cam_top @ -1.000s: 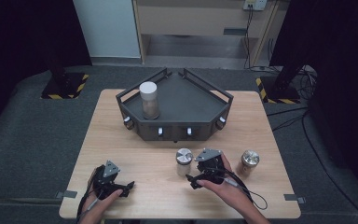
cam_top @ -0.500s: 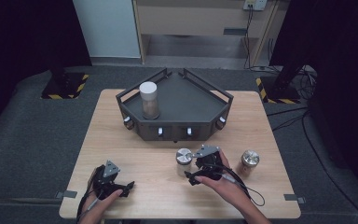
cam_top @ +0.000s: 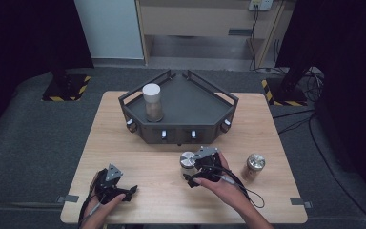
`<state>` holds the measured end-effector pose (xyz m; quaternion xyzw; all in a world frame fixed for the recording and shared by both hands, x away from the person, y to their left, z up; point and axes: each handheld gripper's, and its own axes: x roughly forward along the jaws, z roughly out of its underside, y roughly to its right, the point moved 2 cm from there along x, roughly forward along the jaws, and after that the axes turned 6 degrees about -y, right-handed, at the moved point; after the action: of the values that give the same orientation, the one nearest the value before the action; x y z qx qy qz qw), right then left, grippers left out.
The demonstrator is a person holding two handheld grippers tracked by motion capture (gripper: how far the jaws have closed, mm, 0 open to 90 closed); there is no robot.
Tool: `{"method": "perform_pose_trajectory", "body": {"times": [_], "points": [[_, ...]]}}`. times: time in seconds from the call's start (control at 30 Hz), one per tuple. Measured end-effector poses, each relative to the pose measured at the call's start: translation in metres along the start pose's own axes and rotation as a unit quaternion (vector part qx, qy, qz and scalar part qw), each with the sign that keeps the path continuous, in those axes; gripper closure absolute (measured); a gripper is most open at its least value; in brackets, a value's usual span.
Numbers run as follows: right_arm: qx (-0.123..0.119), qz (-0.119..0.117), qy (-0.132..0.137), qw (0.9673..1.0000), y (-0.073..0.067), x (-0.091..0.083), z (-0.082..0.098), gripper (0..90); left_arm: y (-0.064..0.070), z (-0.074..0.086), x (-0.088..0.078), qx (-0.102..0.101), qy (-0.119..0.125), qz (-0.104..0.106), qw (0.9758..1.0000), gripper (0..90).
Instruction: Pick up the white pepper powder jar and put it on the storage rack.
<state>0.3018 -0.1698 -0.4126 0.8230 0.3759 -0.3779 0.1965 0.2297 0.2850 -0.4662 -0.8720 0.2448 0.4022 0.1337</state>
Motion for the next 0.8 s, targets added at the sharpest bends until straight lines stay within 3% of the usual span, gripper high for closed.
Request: {"method": "perform_pose_trajectory", "body": {"times": [0.8], "points": [[-0.013, 0.0, -0.009, 0.9999, -0.008, 0.017, -0.013, 3.6, 0.0, 0.0, 0.0, 0.0, 0.0, 0.0, 1.0, 0.0]]}}
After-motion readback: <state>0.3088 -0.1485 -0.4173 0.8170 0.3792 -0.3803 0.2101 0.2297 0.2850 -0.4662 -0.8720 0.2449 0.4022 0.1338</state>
